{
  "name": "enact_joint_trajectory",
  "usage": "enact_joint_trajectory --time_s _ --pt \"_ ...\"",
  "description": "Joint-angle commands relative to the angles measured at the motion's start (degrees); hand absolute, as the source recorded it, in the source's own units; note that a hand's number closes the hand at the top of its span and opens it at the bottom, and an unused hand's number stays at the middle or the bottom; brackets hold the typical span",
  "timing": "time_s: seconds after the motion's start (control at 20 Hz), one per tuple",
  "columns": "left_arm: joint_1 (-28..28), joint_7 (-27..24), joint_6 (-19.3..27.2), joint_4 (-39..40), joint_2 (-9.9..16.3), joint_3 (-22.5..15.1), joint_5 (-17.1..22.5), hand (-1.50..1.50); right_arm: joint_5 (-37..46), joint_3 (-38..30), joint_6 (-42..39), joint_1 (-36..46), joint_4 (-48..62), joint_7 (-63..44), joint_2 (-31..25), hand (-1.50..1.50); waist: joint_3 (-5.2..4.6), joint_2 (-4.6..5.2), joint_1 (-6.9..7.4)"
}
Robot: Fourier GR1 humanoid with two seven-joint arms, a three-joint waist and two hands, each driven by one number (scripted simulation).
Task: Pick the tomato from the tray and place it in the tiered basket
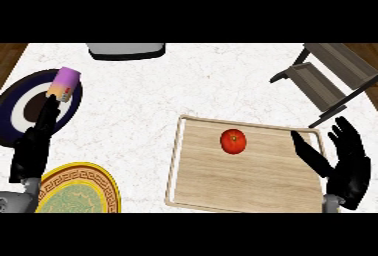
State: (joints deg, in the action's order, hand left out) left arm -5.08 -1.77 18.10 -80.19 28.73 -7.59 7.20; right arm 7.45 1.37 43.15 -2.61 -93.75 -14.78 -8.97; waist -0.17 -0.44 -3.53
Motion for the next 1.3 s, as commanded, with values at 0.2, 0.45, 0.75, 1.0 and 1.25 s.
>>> enact_joint_trajectory --time_s 0.2,0.45,0.75,1.0,1.25 --pt "-1.92 2.7 -0.93 -2.19 -0.22 -2.84 -2.1 0.0 14.83 11.77 -9.67 -8.46 -11.87 -23.79 -10.91 -1.5 -0.38 0.22 2.68" --pt "-2.44 3.29 0.02 -2.68 -1.47 -3.74 -3.24 0.0 14.24 12.89 -24.1 -4.15 -20.44 -42.68 -19.29 -1.5 -0.23 0.3 3.53" --pt "-4.59 2.45 -2.26 0.3 -1.36 -2.32 -2.34 0.0 15.77 12.25 -32.8 14.75 -21.51 -66.95 -18.27 -1.5 -0.15 0.65 4.78" --pt "-5.2 5.72 -2.04 -3.17 -1.59 -3.36 -3.22 0.0 14.89 12.16 -35.36 21.61 -13.85 -70.31 -12.96 -1.5 -0.05 0.56 5.32" --pt "-5.2 5.89 -1.15 -2.42 -1.85 -2.77 -4.21 0.0 14.23 14.93 -36.56 19.9 -9.33 -70.42 -9.43 -1.5 0.02 0.42 4.29"
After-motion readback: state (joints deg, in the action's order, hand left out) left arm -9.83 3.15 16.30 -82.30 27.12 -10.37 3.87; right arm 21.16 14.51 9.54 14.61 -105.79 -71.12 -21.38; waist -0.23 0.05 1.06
